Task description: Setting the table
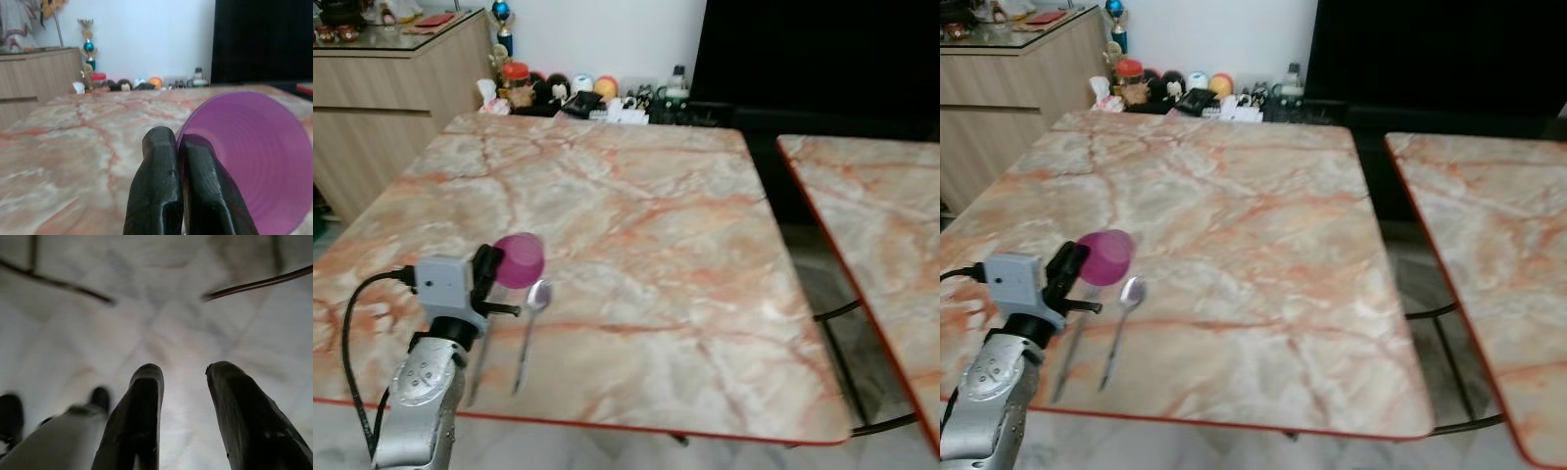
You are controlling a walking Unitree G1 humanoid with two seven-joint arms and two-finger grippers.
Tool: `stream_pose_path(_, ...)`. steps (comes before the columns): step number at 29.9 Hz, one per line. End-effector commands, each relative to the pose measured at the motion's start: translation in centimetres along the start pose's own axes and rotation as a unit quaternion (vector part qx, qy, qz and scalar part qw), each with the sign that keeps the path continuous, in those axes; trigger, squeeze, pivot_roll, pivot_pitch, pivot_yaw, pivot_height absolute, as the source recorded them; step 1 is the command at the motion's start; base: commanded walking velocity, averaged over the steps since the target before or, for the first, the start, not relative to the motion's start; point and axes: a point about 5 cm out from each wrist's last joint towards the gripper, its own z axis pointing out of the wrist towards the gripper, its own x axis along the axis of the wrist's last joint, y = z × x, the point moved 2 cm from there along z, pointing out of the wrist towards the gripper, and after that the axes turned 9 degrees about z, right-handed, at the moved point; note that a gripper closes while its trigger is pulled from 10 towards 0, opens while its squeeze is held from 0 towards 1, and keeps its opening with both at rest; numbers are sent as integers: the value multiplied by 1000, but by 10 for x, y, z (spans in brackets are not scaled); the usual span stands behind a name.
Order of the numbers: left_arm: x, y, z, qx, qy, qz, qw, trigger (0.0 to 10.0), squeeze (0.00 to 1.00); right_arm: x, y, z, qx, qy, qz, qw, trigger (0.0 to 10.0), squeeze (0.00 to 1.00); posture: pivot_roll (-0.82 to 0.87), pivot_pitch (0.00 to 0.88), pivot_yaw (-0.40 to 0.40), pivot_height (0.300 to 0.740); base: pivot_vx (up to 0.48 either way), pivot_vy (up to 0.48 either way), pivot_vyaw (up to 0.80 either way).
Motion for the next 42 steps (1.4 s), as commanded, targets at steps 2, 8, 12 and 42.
stream_pose_path(2, -1, -10, -3, 14, -3, 4, 1000, 10000, 0, -8, -11, -1, 12, -15, 11, 1000, 10000, 0, 121, 122, -32, 740, 242, -386, -712)
stream_pose_path(8, 0, -12, -3, 17, -2, 6, 1000, 10000, 0, -8, -12, -1, 18, -19, 8, 1000, 10000, 0, 125, 122, -31, 740, 242, -387, -666)
stream_pose_path(12, 0, -13, -3, 19, -2, 7, 1000, 10000, 0, -8, -12, -1, 19, -22, 12, 999, 10000, 0, 126, 122, -29, 740, 243, -388, -559)
stream_pose_path(42, 6, -19, 1, 31, 6, 13, 999, 10000, 0, -3, -20, 0, 31, -7, -8, 999, 10000, 0, 126, 124, -32, 740, 245, -386, -96)
